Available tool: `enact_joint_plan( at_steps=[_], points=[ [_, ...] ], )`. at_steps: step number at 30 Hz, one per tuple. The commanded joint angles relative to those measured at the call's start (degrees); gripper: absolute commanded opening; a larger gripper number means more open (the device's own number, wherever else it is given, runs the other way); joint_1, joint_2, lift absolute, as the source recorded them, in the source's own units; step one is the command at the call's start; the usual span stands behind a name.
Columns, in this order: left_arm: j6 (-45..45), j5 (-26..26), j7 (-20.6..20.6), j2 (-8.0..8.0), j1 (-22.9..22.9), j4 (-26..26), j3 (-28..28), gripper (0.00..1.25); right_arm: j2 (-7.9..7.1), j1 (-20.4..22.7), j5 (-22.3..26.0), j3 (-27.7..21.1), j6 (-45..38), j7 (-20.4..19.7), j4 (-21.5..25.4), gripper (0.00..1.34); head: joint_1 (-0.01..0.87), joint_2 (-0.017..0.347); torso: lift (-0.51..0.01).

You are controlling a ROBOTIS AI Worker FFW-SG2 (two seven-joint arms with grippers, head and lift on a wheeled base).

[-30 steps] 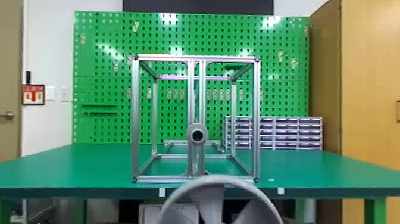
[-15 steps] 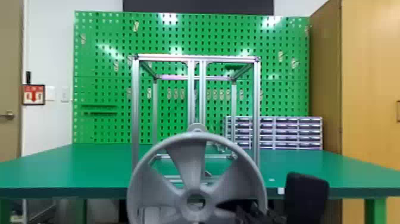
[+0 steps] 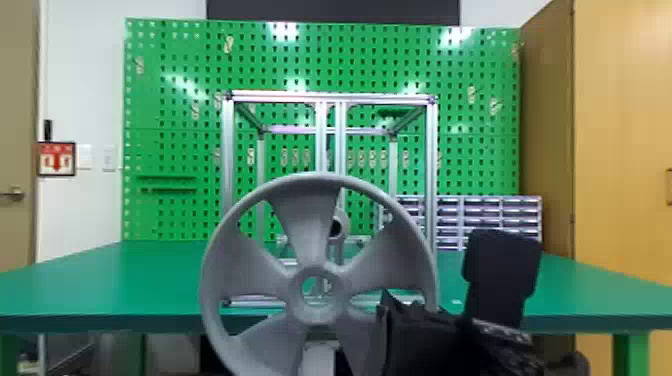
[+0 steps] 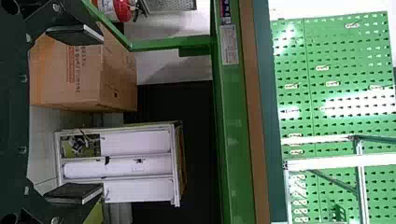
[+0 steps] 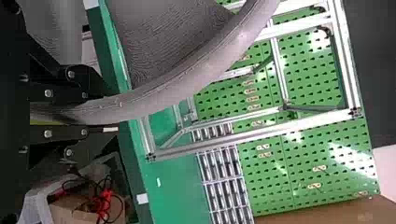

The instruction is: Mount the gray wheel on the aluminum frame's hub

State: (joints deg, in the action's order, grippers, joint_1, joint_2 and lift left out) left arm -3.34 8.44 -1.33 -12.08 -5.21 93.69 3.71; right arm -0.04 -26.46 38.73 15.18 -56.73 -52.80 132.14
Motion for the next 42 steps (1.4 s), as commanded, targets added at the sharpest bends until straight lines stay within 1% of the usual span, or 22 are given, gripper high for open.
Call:
enact_joint_plan(
  at_steps=[1,4,6,15,24,28,35,39,42],
  points=[
    [0.0,0.0,0.0,-0.04,-0.2,0.0,0.1,1.09,0.09,-1.2,2.4,-1.2,-1.3,-0.1,-0.2,0.16,-0.005,0.006,-0.499],
    [0.0,-0.1,0.0,-0.13,-0.3,0.0,0.1,1.09,0.09,-2.5,4.7,-2.2,-2.4,-0.3,-0.3,0.16,-0.005,0.006,-0.499],
    [0.1,-0.1,0.0,-0.31,-0.3,0.0,-0.1,1.09,0.09,-3.3,5.3,-2.3,-2.8,-0.5,-0.3,0.16,-0.005,0.006,-0.499],
    [0.4,0.0,0.0,-0.40,-0.2,0.2,-0.5,1.09,0.09,-3.9,5.1,-3.0,-2.9,-0.5,-0.3,0.16,-0.005,0.006,-0.499],
    [2.6,1.0,0.4,-0.48,-0.1,3.5,-1.4,1.08,0.09,-4.0,4.6,-3.1,-2.8,-0.5,-0.7,0.16,-0.005,0.006,-0.499],
    [4.7,2.1,1.9,-0.92,-0.1,7.1,-2.6,1.08,0.09,-4.0,4.8,-3.2,-2.8,-0.5,-0.9,0.16,-0.005,0.006,-0.499],
    [12.9,5.4,6.6,-2.33,1.3,17.5,-5.6,1.09,0.09,-4.7,5.6,-3.4,-2.9,-0.5,-2.2,0.16,-0.005,0.006,-0.499],
    [17.2,8.8,8.6,-2.68,2.4,22.2,-6.2,1.09,0.09,-5.3,5.7,-3.5,-2.9,-0.5,-2.9,0.16,-0.005,0.006,-0.499],
    [21.1,11.1,11.9,-3.21,2.9,25.8,-6.8,1.09,0.09,-5.5,5.7,-3.8,-2.9,-0.5,-3.4,0.16,-0.005,0.006,-0.499]
  ],
)
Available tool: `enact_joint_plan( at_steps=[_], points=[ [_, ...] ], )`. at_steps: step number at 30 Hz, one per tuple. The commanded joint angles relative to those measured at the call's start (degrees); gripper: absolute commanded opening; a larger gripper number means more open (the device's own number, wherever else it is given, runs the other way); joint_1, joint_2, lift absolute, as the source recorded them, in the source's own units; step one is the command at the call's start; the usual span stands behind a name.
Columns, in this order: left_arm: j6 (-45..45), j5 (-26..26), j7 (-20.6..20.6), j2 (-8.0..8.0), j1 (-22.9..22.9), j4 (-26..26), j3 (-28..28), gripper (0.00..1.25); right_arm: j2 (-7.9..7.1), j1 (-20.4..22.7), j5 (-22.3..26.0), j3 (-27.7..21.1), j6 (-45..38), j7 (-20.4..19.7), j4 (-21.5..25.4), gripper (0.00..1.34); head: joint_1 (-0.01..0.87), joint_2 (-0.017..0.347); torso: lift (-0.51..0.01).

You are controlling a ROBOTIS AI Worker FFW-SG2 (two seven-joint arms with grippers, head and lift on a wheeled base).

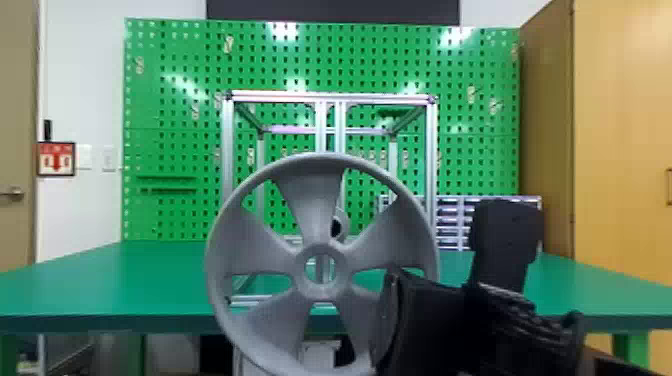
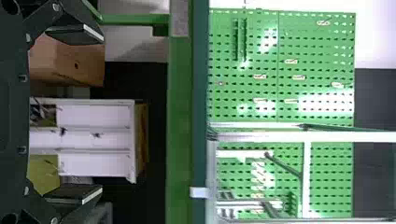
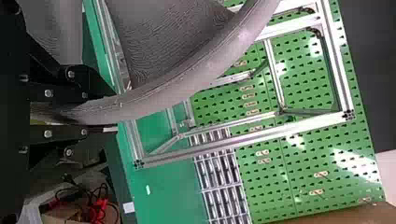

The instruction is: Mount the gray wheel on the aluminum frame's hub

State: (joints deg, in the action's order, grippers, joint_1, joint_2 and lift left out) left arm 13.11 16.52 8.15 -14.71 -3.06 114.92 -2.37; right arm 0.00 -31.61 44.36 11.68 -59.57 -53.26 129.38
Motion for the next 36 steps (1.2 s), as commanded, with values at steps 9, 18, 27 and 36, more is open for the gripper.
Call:
enact_joint_plan(
  at_steps=[9,18,27,36],
  points=[
    [14.0,10.2,7.5,-1.73,3.6,12.8,-1.4,1.09,0.05,-1.3,0.4,-0.9,-0.2,0.0,-2.4,0.16,-0.005,0.006,-0.499],
    [19.1,21.3,11.3,-2.78,7.6,16.6,-2.3,1.09,0.05,-1.7,0.1,-1.0,-0.3,0.0,-3.5,0.16,-0.005,0.006,-0.499],
    [19.1,29.6,12.1,-3.14,11.9,16.6,-2.1,1.08,0.05,-1.9,-0.1,-1.0,-0.5,0.0,-4.1,0.16,-0.005,0.006,-0.499],
    [18.2,35.7,12.0,-3.14,15.3,13.8,-2.0,1.06,0.05,-2.0,-0.1,-0.5,-0.5,0.0,-4.8,0.16,-0.005,0.006,-0.499]
  ],
)
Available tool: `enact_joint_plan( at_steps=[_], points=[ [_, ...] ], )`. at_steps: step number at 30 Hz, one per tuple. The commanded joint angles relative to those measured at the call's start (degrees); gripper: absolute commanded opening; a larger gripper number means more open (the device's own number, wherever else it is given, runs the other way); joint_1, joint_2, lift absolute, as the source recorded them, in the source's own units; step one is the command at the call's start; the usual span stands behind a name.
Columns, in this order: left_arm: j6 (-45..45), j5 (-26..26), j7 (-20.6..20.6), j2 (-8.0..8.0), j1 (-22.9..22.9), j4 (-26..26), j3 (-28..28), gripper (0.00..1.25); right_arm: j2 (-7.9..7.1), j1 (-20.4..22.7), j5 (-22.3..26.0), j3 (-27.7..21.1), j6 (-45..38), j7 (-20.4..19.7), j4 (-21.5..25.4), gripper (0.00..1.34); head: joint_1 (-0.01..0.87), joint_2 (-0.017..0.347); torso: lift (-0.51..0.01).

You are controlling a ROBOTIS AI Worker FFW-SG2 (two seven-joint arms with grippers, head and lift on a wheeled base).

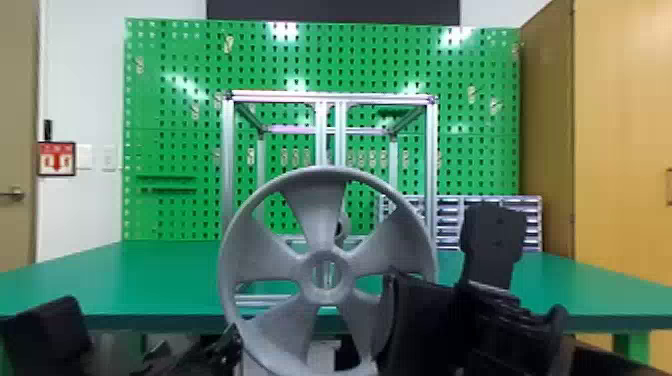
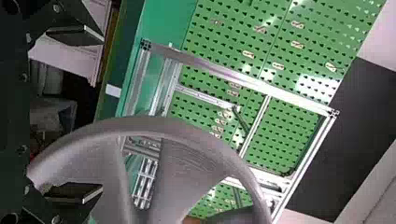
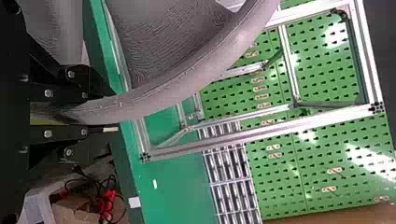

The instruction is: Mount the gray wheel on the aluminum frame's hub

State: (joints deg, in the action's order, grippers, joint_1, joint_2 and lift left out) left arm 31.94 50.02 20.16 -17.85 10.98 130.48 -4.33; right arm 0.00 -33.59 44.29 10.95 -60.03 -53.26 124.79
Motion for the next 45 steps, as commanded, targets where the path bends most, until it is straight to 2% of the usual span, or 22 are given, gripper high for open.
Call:
enact_joint_plan(
  at_steps=[1,11,16,19,27,31,45],
  points=[
    [-1.3,2.3,-0.6,0.01,1.6,-2.5,-0.2,1.04,0.05,-0.1,0.1,0.3,0.0,0.0,-0.2,0.16,-0.005,0.006,-0.499],
    [-6.0,0.4,-2.8,0.01,4.2,-8.6,-2.9,0.96,0.05,-0.1,0.4,0.7,0.1,0.0,-0.2,0.16,-0.005,0.006,-0.499],
    [-7.4,-0.5,-3.0,0.01,5.9,-10.1,-4.1,0.84,0.05,-0.1,0.5,1.0,0.1,0.0,-0.2,0.16,-0.005,0.006,-0.499],
    [-7.9,-1.0,-3.0,0.01,6.7,-10.3,-4.6,0.76,0.05,-0.2,0.5,1.3,0.1,0.0,-0.2,0.16,-0.005,0.006,-0.499],
    [-8.7,-2.0,-3.0,0.01,6.9,-10.3,-5.1,0.67,0.05,-0.1,0.5,1.3,0.1,0.0,-0.2,0.16,-0.005,0.006,-0.499],
    [-8.7,-2.5,-3.0,0.01,6.9,-10.3,-5.2,0.56,0.05,-0.1,0.4,1.4,0.1,0.0,-0.2,0.16,-0.005,0.006,-0.499],
    [-8.6,-2.5,-1.4,0.10,7.0,-10.3,-5.3,0.38,0.05,-0.2,0.7,1.5,0.2,0.0,-0.2,0.16,-0.005,0.006,-0.499]
  ],
)
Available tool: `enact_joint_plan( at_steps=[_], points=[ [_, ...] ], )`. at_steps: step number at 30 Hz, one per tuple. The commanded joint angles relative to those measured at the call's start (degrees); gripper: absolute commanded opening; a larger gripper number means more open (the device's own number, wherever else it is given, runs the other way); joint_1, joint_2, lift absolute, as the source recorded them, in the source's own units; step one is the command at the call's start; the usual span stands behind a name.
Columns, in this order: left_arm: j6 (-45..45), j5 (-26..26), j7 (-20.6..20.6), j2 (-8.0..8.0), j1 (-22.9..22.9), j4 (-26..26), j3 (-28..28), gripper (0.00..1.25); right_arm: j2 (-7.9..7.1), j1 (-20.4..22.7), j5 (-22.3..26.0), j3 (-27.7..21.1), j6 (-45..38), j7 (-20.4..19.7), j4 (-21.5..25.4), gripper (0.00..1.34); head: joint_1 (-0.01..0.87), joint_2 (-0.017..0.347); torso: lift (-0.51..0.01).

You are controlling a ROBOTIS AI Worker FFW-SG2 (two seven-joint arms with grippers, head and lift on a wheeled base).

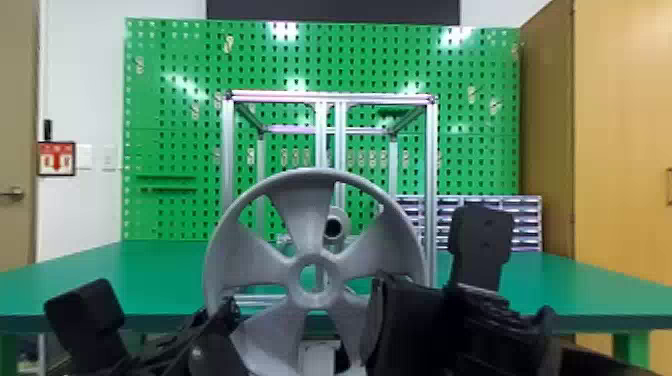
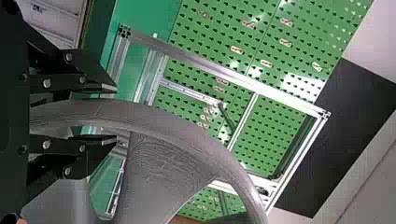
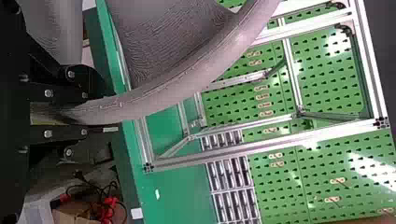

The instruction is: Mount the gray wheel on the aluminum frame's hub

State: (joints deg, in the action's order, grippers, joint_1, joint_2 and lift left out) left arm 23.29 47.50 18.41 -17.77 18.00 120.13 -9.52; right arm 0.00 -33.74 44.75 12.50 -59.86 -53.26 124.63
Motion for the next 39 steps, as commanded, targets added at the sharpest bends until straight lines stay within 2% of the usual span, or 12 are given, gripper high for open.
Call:
enact_joint_plan(
  at_steps=[1,9,27,31,39],
  points=[
    [0.0,0.0,0.5,0.01,0.0,0.0,-0.1,0.38,0.05,0.1,0.3,0.0,0.0,0.0,0.0,0.16,-0.005,0.006,-0.499],
    [-0.1,-0.5,0.7,0.10,1.0,-0.4,0.1,0.38,0.05,-0.1,0.9,-0.1,0.0,0.0,0.0,0.16,-0.005,0.006,-0.499],
    [-0.1,-0.4,0.7,1.24,5.4,-4.3,-1.1,0.38,0.05,-3.1,4.3,-1.1,-0.3,0.0,-3.8,0.16,-0.005,0.006,-0.499],
    [-0.1,-0.4,0.7,1.24,5.7,-4.6,-1.2,0.34,0.05,-3.4,4.8,-1.7,-0.3,0.1,-4.3,0.16,-0.005,0.006,-0.499],
    [-0.1,-0.3,2.1,1.24,6.7,-5.0,-1.3,0.33,0.05,-3.8,4.8,-2.0,-0.3,0.1,-4.5,0.16,-0.005,0.006,-0.499]
  ],
)
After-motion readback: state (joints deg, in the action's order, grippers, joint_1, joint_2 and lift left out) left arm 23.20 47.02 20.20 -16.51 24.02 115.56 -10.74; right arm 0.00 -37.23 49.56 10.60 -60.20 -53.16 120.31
